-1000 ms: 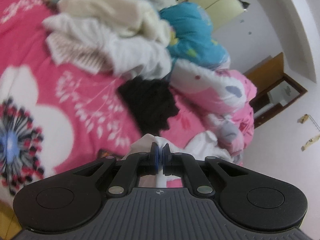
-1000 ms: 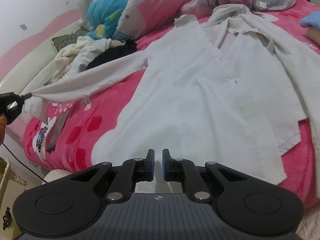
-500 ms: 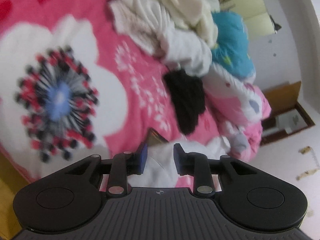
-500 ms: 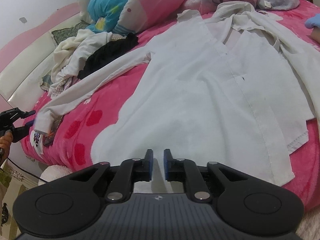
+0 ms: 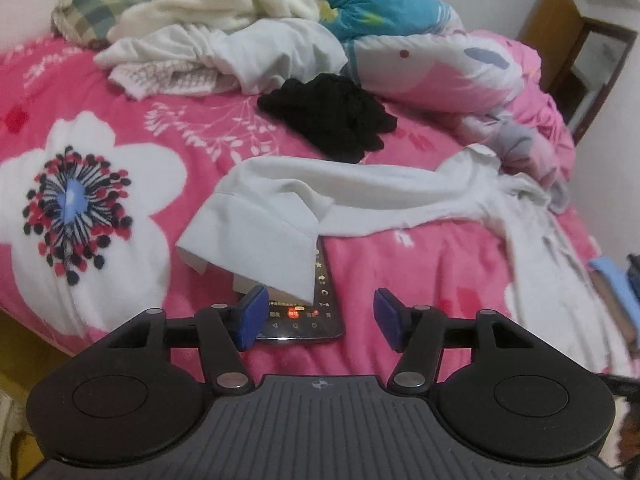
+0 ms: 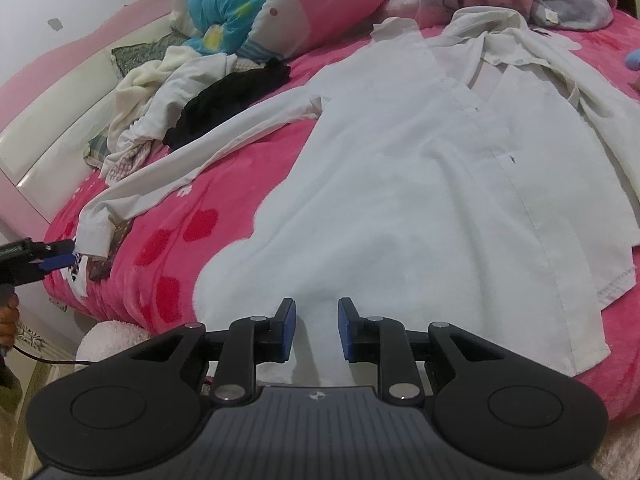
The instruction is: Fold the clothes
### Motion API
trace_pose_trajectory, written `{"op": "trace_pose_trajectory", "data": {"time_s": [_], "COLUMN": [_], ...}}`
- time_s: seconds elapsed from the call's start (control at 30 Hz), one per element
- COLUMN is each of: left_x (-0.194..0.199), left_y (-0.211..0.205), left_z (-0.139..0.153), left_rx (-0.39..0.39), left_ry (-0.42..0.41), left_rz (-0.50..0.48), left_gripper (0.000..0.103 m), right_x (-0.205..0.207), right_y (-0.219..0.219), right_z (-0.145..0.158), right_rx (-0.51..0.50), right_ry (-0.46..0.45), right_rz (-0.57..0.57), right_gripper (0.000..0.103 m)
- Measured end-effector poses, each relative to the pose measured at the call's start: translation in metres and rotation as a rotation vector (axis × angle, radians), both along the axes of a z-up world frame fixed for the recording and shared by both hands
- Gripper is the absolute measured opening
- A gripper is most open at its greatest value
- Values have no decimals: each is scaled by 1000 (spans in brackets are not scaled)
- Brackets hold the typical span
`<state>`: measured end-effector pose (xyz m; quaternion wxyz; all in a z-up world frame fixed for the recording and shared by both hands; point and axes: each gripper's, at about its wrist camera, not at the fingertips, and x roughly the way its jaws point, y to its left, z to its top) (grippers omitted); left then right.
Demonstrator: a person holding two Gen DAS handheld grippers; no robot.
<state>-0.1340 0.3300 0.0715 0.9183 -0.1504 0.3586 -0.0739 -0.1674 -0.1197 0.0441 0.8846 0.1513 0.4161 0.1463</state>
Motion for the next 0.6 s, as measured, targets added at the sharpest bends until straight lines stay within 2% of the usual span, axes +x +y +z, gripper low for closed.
{"op": "trace_pose_trajectory", "data": {"time_s": [0.13,0.17,0.23,0.27,0.3,0.37,0.4,0.47,0.53,0.57,0.6], "left_x": [5,8,13,17,21,25,24,19,9,3,-2], "left_y": [-4,-4,-3,-3,-2,1,7,23,37,44,47], "left_z": [-4,-5,-7,-9,-11,-11,-6,8,27,39,46], "left_rx": [11,6,-10,-24,-39,-70,-114,-251,-347,-372,-366], "left_ry": [-35,-41,-49,-43,-32,-17,-21,-46,-94,-123,-135], "left_rz": [57,73,90,87,82,94,95,89,79,75,79], "left_gripper": [56,53,34,10,0,0,0,0,0,0,0], "right_x": [-3,-4,-5,-6,-7,-8,-8,-9,-9,-9,-8], "right_y": [-2,-2,-3,-3,-4,-5,-5,-7,-8,-9,-10], "right_z": [-1,-1,-1,0,0,0,0,0,0,0,-1], "right_rx": [7,9,12,13,14,15,16,16,15,16,18], "right_ry": [2,3,2,1,-2,-1,-1,0,-2,-2,-1], "right_rz": [-8,-10,-12,-12,-13,-15,-17,-21,-25,-27,-29], "right_gripper": [25,25,25,25,25,25,25,25,25,25,25]}}
